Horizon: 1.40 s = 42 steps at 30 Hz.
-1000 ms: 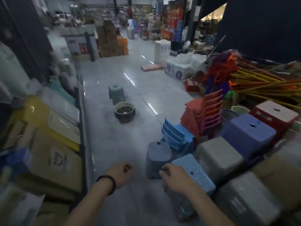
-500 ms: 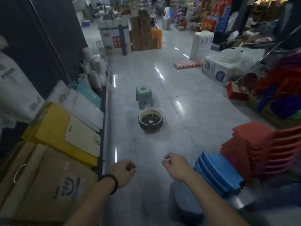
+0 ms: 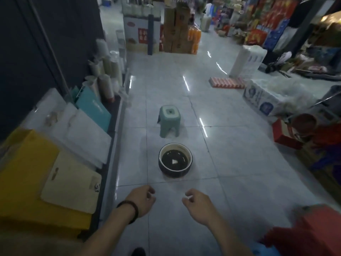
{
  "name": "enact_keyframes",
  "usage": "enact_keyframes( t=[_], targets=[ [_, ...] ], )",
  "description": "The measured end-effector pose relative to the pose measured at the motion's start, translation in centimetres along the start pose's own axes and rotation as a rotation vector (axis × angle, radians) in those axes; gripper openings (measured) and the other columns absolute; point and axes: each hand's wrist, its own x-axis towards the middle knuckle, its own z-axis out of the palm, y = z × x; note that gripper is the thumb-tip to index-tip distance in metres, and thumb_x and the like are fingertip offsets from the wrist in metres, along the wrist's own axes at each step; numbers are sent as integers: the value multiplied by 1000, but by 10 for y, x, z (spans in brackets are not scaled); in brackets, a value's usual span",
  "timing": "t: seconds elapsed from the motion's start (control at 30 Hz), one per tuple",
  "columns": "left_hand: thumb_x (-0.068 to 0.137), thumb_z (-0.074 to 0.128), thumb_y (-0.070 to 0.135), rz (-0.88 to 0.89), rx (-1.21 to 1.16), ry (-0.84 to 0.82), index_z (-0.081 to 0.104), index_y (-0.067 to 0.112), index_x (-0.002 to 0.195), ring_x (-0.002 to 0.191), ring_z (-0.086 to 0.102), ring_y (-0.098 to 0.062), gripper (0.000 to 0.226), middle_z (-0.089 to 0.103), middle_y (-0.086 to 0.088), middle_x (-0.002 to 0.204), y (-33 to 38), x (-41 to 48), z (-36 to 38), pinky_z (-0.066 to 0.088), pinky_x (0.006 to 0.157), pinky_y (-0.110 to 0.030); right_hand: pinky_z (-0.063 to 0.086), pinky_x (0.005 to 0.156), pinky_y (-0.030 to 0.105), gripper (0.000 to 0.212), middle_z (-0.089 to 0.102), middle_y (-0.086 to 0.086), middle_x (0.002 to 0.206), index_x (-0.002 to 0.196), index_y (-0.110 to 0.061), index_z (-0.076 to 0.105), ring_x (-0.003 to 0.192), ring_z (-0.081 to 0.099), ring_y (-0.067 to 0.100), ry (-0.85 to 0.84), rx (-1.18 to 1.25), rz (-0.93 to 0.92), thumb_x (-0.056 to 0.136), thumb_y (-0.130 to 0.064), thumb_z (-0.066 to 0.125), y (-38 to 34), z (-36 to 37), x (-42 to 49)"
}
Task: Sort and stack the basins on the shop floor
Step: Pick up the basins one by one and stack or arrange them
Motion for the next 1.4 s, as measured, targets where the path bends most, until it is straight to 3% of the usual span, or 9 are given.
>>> enact_keyframes(
  t=[0.33,0.43,0.63,0.77,0.87,1.0,1.13,1.23,1.4],
  targets=[
    [94,57,43,-20,112,-184,62,30,119,96,59,-10,28,63,7,111,53,266,-74,45,75,-20,45,63,18,28,66,-4,97,124,-26,66,79,63,6,21,117,156,100,-40,62,-1,-64,222],
    [95,60,40,-120,39,-209,61,31,118,92,61,-8,25,63,8,107,48,340,-70,49,69,-20,49,70,20,28,62,-9,92,124,-22,69,79,61,7,-21,181,205,100,-35,60,23,-67,313],
    [95,63,38,-336,-131,-245,63,30,109,95,66,-19,16,66,2,110,35,518,-52,59,83,-41,51,90,31,34,66,6,126,131,-15,65,107,66,24,-80,304,458,104,-32,54,86,-57,517],
    [96,62,41,-474,-226,-238,60,26,116,91,66,-19,25,65,-2,115,7,657,-7,60,81,-40,46,82,27,38,67,5,115,131,-13,64,95,62,17,-34,372,573,106,-37,50,143,-17,633],
    [95,62,46,-589,-297,-214,53,18,133,95,62,-22,48,59,-9,125,-26,763,42,57,91,-45,55,92,39,30,67,8,113,120,-19,61,99,64,24,1,478,679,108,-39,42,196,23,710],
    [90,49,71,-634,-241,-263,36,18,154,123,52,-31,84,46,-11,148,-78,886,102,50,101,-47,56,94,47,34,61,-2,102,101,-27,57,93,60,20,133,725,853,107,-50,33,259,95,777],
    [80,24,89,-530,-309,-390,67,28,123,95,71,-29,86,78,-5,100,-116,962,148,61,79,-47,56,87,47,50,71,5,96,99,-26,67,93,65,26,192,1109,949,90,-69,43,296,152,820],
    [76,31,94,-530,-485,-472,72,35,116,99,74,-32,82,77,-6,108,-144,989,171,60,80,-52,60,84,54,64,73,17,99,112,-11,74,92,73,37,291,1343,812,95,-67,48,323,188,828],
    [72,54,86,-519,-662,-438,74,31,118,105,72,-35,75,72,-12,121,-168,1009,186,58,83,-53,61,83,48,59,75,18,116,120,-17,77,105,74,37,345,1554,748,93,-66,56,342,212,838]
  ],
)
